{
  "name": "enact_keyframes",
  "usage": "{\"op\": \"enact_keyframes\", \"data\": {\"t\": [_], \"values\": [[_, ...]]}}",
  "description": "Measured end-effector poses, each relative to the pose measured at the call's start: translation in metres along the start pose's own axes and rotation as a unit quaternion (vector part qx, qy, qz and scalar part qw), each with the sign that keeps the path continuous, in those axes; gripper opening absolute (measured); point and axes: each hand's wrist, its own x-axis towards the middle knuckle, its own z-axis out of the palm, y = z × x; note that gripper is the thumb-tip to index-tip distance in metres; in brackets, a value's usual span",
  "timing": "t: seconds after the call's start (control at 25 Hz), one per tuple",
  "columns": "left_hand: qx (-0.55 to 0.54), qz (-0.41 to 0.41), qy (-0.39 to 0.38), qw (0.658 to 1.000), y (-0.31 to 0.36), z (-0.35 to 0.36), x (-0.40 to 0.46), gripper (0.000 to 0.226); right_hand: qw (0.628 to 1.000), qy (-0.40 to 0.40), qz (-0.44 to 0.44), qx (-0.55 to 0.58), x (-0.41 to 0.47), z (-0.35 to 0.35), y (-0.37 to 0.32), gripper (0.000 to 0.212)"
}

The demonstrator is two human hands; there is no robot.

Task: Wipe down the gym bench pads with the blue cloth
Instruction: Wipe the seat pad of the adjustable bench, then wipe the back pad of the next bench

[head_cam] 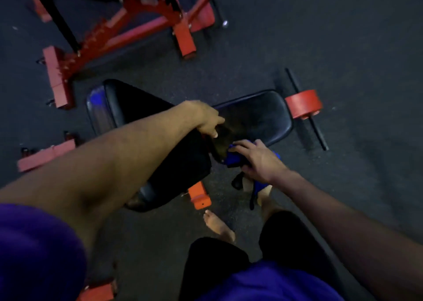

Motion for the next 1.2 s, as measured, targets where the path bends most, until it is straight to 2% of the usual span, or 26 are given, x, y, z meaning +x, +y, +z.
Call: {"op": "enact_keyframes", "data": {"t": [0.08,0.2,0.32,0.36,0.44,0.52,0.64,0.72,0.88,1.0,1.08,1.2], "values": [[-0.052,0.047,0.117,0.991,0.027,0.002,-0.030,0.070,0.998,0.055,0.015,0.023,-0.040,-0.026,-0.019,0.072],[-0.180,0.085,0.243,0.949,0.067,0.037,-0.081,0.063,0.989,0.113,0.055,0.084,-0.098,-0.043,-0.051,0.080],[-0.298,0.101,0.341,0.886,0.091,0.081,-0.136,0.056,0.970,0.185,0.090,0.127,-0.144,-0.051,-0.089,0.081],[-0.328,0.106,0.366,0.864,0.097,0.092,-0.148,0.058,0.964,0.207,0.096,0.138,-0.156,-0.053,-0.102,0.079],[-0.345,0.127,0.394,0.842,0.109,0.106,-0.168,0.069,0.952,0.254,0.090,0.148,-0.178,-0.057,-0.130,0.074],[-0.364,0.155,0.406,0.824,0.124,0.109,-0.181,0.081,0.943,0.286,0.082,0.149,-0.195,-0.063,-0.154,0.068],[-0.406,0.209,0.407,0.791,0.151,0.100,-0.200,0.081,0.927,0.330,0.073,0.161,-0.229,-0.075,-0.181,0.054],[-0.418,0.238,0.395,0.783,0.170,0.091,-0.208,0.067,0.917,0.344,0.074,0.186,-0.253,-0.082,-0.187,0.047],[-0.461,0.264,0.397,0.749,0.211,0.072,-0.213,0.018,0.893,0.389,0.095,0.208,-0.291,-0.088,-0.176,0.044],[-0.498,0.255,0.405,0.723,0.245,0.052,-0.204,0.009,0.871,0.420,0.124,0.223,-0.320,-0.086,-0.145,0.044],[-0.511,0.269,0.373,0.726,0.274,0.029,-0.193,0.014,0.858,0.439,0.139,0.230,-0.344,-0.087,-0.116,0.044],[-0.496,0.276,0.323,0.757,0.322,-0.006,-0.171,0.031,0.827,0.478,0.159,0.251,-0.379,-0.091,-0.076,0.039]]}}
